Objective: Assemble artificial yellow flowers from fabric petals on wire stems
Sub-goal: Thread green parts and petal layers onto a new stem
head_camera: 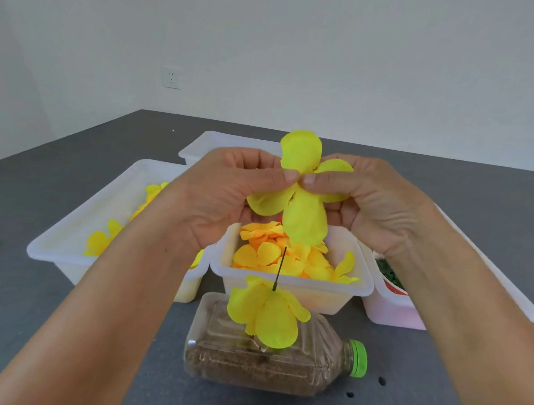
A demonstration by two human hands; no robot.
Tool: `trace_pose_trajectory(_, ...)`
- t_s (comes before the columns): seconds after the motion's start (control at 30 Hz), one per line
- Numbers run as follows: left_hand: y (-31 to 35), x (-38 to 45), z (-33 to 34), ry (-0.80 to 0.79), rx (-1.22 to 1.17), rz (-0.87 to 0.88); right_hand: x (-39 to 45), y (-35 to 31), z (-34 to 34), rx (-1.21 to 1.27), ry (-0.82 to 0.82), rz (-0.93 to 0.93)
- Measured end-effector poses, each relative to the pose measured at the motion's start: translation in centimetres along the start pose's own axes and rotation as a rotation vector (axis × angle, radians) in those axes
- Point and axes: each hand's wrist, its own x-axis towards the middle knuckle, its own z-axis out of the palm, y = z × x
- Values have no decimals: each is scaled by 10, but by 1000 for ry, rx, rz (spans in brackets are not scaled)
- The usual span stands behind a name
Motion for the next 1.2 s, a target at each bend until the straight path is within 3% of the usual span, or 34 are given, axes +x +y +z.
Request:
trace_pose_trajectory(0.17,11,-9,3,-14,-3,51,-6,-16,1,-35,-11,-15)
trace_pose_trajectory(0.43,-13,-21,-7,15,20,-111,-14,8,1,-96,-76,218)
trace_pose_trajectory(1.2,-42,-26,-7,14,-40,-315,-9,29,2,-81,-135,429)
